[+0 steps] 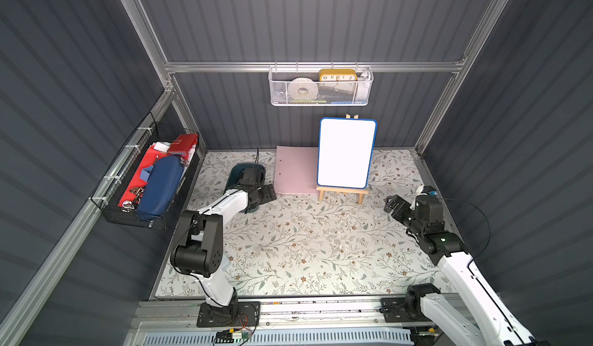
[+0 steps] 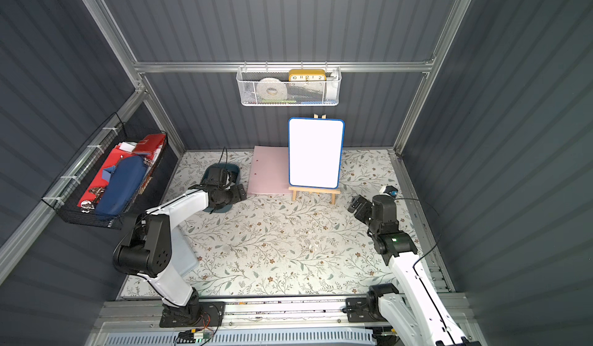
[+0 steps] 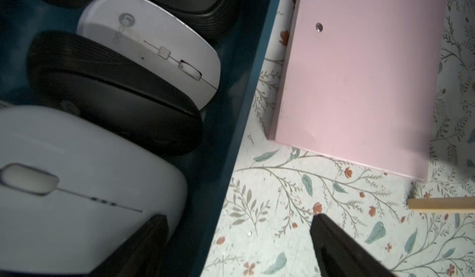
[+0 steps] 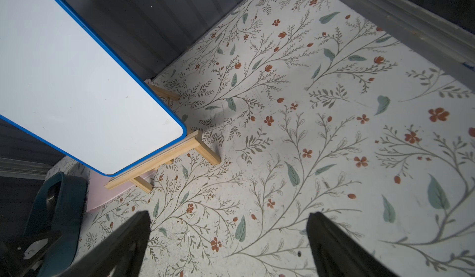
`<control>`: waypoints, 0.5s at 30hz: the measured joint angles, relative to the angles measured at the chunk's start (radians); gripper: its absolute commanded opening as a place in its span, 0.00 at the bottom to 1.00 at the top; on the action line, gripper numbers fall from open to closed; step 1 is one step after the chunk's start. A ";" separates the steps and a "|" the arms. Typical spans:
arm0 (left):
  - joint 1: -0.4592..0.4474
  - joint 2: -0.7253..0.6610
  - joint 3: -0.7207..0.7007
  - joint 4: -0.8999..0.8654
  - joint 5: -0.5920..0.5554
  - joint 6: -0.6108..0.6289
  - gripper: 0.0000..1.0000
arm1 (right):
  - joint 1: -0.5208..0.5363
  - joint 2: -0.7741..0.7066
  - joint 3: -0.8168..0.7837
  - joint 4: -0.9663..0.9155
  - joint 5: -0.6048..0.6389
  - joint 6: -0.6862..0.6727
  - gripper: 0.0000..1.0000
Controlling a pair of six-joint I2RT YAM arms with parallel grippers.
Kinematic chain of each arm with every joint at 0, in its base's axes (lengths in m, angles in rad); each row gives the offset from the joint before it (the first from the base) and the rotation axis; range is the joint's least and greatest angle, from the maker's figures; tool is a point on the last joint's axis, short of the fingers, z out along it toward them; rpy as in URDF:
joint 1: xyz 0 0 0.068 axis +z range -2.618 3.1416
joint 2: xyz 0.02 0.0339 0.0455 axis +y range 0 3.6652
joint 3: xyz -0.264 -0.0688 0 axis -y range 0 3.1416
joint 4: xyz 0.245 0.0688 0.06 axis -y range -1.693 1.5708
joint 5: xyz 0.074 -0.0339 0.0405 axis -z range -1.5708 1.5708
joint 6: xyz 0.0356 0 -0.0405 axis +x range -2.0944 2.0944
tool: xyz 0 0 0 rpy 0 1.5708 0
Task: Take out the mouse from the storage box
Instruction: Move the storage box to the center of the board.
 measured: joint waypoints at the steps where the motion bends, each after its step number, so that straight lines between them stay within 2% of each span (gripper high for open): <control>1: -0.011 -0.017 -0.019 0.003 -0.007 -0.011 0.93 | 0.000 0.002 0.001 -0.002 0.000 0.000 0.99; 15: -0.270 -0.343 -0.321 -0.002 -0.071 -0.264 1.00 | 0.003 0.011 0.046 -0.028 0.000 0.002 0.99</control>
